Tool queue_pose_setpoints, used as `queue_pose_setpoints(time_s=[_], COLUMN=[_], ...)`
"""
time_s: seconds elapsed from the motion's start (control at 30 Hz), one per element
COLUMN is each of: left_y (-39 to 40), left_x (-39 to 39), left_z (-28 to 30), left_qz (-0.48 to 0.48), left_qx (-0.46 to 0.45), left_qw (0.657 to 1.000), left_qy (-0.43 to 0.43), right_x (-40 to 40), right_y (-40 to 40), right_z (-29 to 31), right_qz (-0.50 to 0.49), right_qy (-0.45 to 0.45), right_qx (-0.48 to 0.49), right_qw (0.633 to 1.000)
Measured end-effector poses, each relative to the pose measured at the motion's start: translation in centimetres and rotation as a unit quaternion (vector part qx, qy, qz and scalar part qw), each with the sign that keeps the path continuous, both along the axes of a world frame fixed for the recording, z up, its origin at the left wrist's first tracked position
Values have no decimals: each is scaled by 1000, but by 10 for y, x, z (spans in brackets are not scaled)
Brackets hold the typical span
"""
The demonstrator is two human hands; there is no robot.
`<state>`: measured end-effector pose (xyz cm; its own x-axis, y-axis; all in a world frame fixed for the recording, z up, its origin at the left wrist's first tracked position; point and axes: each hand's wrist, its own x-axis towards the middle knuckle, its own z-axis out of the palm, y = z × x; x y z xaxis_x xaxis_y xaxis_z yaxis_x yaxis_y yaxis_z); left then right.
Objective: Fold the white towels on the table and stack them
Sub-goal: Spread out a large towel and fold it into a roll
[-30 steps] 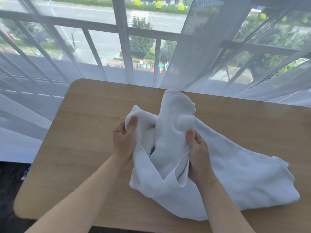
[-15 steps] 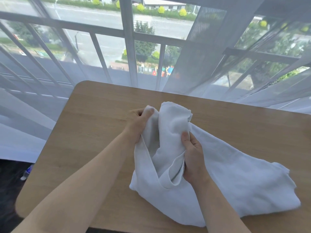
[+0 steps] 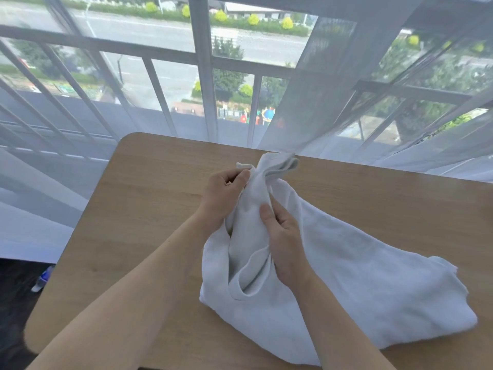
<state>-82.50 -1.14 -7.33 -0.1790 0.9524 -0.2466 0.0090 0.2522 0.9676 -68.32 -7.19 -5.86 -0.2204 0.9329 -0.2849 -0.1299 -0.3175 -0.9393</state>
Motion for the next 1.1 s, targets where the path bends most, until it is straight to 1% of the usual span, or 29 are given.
queue_pose_setpoints(time_s=[0.13, 0.2, 0.3, 0.33, 0.4, 0.47, 0.53, 0.6, 0.63, 0.67, 0.7, 0.73, 0.77, 0.8, 0.87, 0.93, 1.0, 1.1], left_y=[8, 12, 13, 12, 11, 6, -6, -28, -43, -58, -72, -83, -92, -98, -105, -112, -123, -138], left_x=[-32, -52, -77, -83, -95, -110, -128, -146, -152, -154, -154, -152, -149, -146, -144, -149, -156, -154], left_z=[-7, -13, -30, -37, -48, -57, -66, -72, -75, -77, -80, -84, -88, -90, -91, -93, -95, -98], left_qz=[8, 11, 4, 4, 6, 15, 49, 63, 48, 27, 1, -21, -32, -29, -7, -5, 2, 12], left_qx=[-24, -50, -75, -83, -118, -171, -196, -197, -199, -205, -217, -224, -217, -201, -158, -133, -150, -205], left_qw=[999, 997, 997, 996, 993, 981, 975, 971, 967, 961, 953, 942, 929, 917, 907, 901, 894, 882], left_qy=[-35, -49, -36, -27, 27, 89, 93, 121, 153, 181, 210, 251, 299, 342, 391, 412, 423, 423], right_x=[-43, -64, -87, -91, -95, -89, -75, -60, -53, -46, -41, -39, -40, -43, -50, -50, -43, -30], right_y=[23, 31, 31, 29, 25, 19, 12, 6, 4, 2, 0, -4, -7, -9, -15, -17, -12, 6], right_z=[1, -4, -16, -22, -33, -45, -58, -68, -74, -81, -87, -92, -97, -101, -112, -122, -128, -130], right_qz=[32, 47, 76, 85, 87, 76, 73, 73, 75, 80, 93, 115, 143, 175, 224, 249, 274, 326], right_qy=[-62, -74, -80, -70, -46, -59, -100, -174, -232, -305, -383, -455, -508, -538, -565, -581, -593, -610], right_qx=[19, 11, -9, -30, -99, -140, -136, -95, -57, -7, 46, 85, 103, 103, 106, 124, 145, 169], right_qw=[997, 996, 994, 993, 990, 986, 983, 977, 968, 949, 918, 879, 843, 818, 787, 765, 743, 703])
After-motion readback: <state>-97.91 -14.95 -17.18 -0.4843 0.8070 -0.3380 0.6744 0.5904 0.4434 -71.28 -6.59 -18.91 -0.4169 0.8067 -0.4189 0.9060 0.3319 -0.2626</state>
